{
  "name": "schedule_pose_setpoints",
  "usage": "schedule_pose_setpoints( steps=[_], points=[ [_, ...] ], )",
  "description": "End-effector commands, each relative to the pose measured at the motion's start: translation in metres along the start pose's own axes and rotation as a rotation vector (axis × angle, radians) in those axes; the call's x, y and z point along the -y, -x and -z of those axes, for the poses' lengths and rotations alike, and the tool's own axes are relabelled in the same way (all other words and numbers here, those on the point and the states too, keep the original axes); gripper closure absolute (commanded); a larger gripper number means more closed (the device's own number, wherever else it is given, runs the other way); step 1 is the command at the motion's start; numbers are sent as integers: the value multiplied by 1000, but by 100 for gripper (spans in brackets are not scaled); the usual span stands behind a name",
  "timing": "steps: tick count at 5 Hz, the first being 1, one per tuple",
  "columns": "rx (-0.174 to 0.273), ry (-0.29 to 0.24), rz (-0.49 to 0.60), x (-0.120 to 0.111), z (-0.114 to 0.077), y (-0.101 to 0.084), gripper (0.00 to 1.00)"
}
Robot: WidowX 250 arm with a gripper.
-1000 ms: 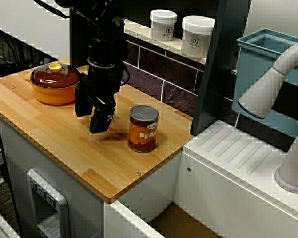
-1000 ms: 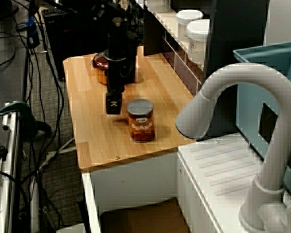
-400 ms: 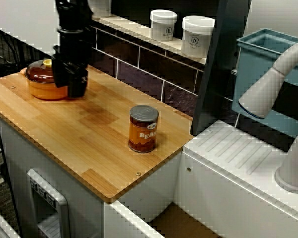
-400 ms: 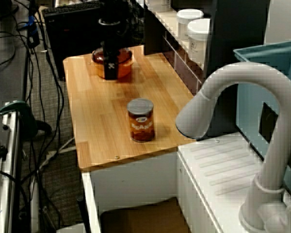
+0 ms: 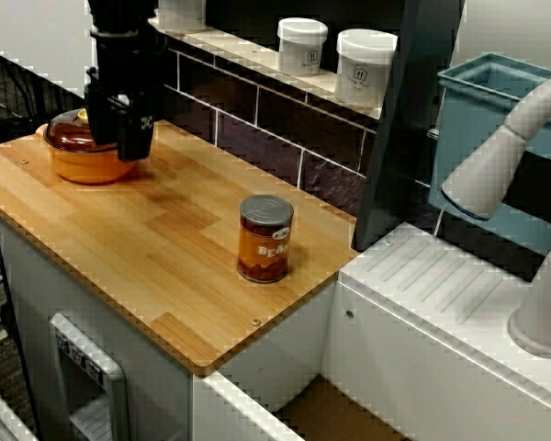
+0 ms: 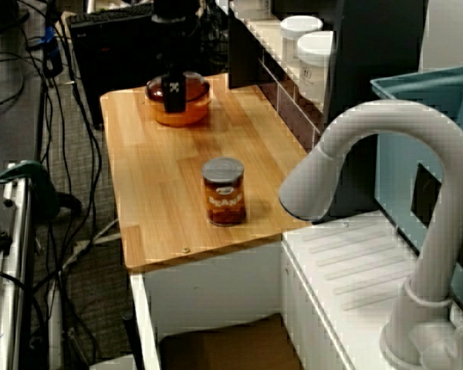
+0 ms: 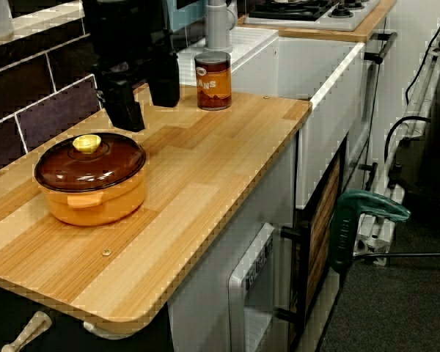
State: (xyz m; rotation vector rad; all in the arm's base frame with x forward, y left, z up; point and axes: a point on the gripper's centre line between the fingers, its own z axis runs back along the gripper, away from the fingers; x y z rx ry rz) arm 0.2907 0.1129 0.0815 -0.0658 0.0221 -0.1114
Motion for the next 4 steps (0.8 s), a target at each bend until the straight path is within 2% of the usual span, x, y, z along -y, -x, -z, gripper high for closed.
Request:
schedule_pose_setpoints(
  steps=[1,3,4],
  points=[
    [119,-34,-26,-19,-38,0,0],
    [174,-61,-45,-39,-50,-6,0],
    [197,-81,-47,-50,-49,-9,0]
  ],
)
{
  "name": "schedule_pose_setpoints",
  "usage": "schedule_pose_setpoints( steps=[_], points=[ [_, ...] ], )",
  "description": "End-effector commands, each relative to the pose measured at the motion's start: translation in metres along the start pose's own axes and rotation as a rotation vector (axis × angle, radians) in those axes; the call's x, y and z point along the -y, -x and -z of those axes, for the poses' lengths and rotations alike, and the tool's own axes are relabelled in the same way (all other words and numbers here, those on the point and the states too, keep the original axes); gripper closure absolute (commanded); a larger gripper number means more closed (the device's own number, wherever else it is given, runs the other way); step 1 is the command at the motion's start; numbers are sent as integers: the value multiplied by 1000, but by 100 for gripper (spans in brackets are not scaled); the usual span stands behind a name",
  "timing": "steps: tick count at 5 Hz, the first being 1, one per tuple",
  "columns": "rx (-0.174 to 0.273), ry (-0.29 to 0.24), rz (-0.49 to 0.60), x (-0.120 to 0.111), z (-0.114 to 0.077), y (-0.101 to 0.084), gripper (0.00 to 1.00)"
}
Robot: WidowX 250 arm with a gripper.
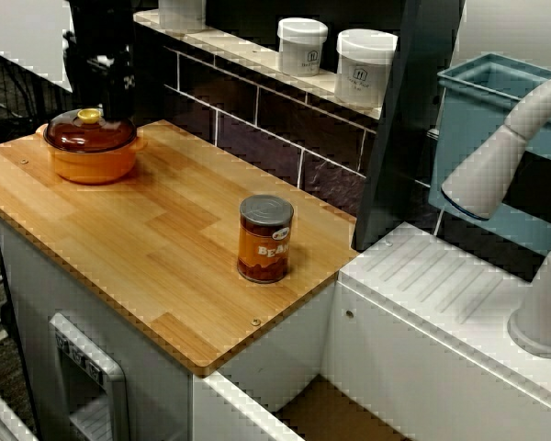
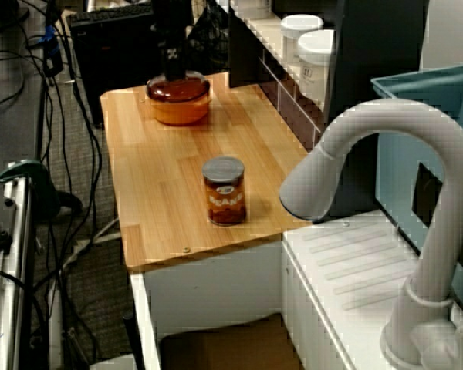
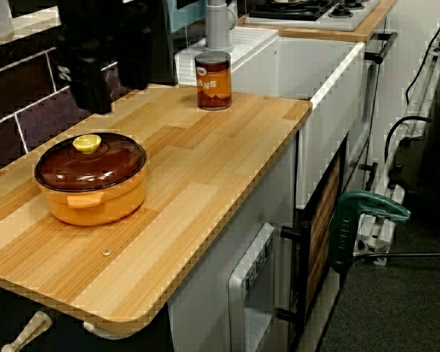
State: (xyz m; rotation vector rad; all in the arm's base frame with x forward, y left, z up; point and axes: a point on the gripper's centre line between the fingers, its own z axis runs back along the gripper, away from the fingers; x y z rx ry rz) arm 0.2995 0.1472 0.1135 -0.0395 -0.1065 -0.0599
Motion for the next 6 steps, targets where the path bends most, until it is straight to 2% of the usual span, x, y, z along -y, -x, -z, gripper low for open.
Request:
schedule_pose_setpoints(
  steps=[1,2,6],
  points=[
    [76,-74,4,-26,-8,-13,0],
    [82,-77,9,-32,-4,-13,0],
    [39,-93,53,-37,17,-17,0]
  ],
)
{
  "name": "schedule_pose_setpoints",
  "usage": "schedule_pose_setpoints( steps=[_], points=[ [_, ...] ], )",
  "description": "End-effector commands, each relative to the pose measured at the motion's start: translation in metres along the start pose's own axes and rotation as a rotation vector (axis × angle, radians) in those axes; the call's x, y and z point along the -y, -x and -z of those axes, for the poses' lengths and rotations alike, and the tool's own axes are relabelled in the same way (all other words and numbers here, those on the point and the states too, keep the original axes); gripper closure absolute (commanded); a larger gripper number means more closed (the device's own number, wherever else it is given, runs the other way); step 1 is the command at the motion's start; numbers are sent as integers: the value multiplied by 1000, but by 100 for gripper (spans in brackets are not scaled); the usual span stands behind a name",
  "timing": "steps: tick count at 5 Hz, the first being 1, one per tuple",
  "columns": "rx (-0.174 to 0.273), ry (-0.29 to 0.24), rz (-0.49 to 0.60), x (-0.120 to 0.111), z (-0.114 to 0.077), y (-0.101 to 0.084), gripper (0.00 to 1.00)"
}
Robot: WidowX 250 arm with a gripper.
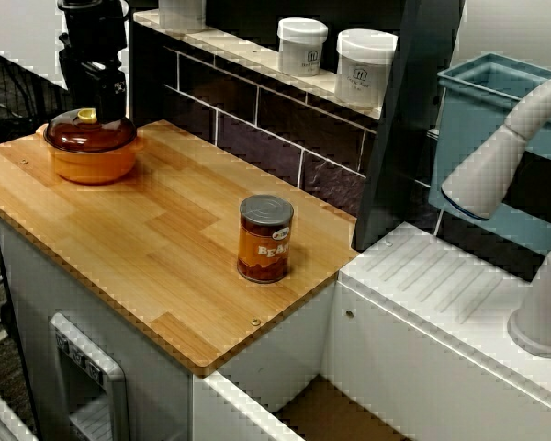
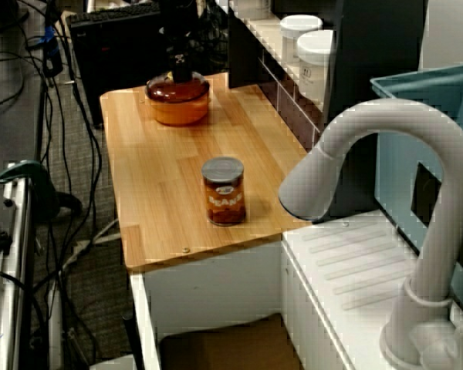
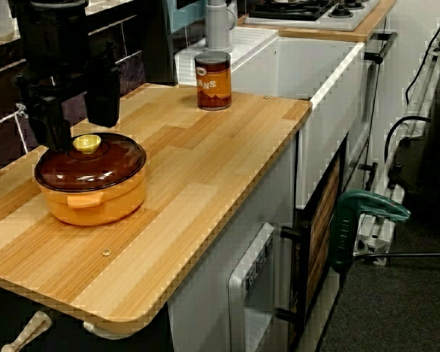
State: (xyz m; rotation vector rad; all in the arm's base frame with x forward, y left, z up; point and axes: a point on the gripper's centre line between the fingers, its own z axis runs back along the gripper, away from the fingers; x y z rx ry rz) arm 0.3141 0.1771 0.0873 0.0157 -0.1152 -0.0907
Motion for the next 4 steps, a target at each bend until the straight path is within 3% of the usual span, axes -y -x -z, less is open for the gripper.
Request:
schedule_pose_setpoints(
  steps=[1,4],
  points=[
    [24,-57,27,-6,-3,-5,0],
    [19,-43,55,-1,-7,10,0]
  ],
)
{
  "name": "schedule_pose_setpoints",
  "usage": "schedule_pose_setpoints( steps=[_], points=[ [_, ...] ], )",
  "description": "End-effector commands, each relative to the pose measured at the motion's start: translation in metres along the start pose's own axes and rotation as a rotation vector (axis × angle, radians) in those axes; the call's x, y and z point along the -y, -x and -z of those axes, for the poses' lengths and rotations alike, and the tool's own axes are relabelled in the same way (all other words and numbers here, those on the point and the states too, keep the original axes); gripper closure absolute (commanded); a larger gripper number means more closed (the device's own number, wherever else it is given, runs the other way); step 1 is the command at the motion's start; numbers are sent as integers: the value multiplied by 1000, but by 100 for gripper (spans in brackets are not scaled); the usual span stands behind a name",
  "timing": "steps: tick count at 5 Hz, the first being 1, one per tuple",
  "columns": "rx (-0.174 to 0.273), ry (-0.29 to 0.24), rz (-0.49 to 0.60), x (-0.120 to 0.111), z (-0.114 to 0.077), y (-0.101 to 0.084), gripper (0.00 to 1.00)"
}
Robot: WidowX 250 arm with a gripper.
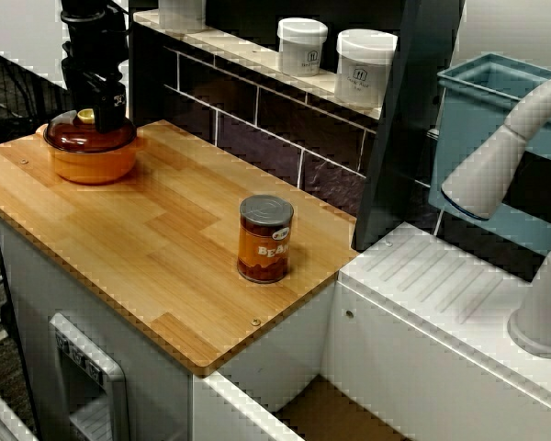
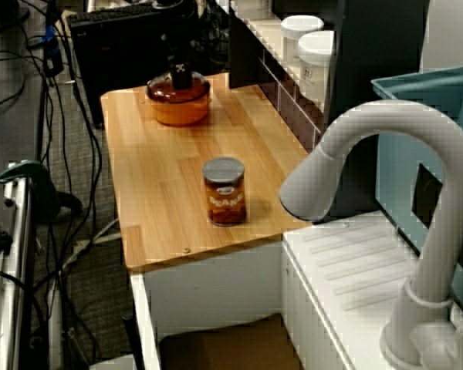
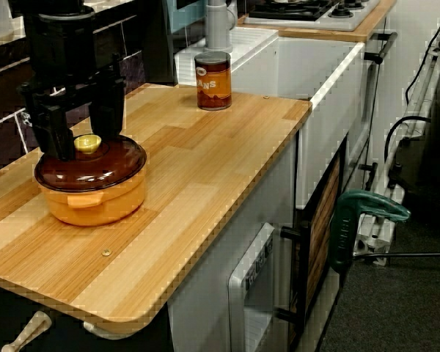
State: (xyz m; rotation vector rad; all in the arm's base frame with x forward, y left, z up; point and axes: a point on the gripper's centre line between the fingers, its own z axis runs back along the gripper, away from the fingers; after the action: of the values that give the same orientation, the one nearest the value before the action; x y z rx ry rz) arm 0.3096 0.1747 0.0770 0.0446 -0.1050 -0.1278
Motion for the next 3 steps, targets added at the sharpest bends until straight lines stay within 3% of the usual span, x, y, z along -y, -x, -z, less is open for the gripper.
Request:
schedule_pose_setpoints(
  steps=[1,2,3],
  points=[
    [27,-16,8,-3,-14,6,0],
    [30,-15,15,-2,-10,7,100],
    [25,-14,-3,-1,-6,7,100]
  ],
)
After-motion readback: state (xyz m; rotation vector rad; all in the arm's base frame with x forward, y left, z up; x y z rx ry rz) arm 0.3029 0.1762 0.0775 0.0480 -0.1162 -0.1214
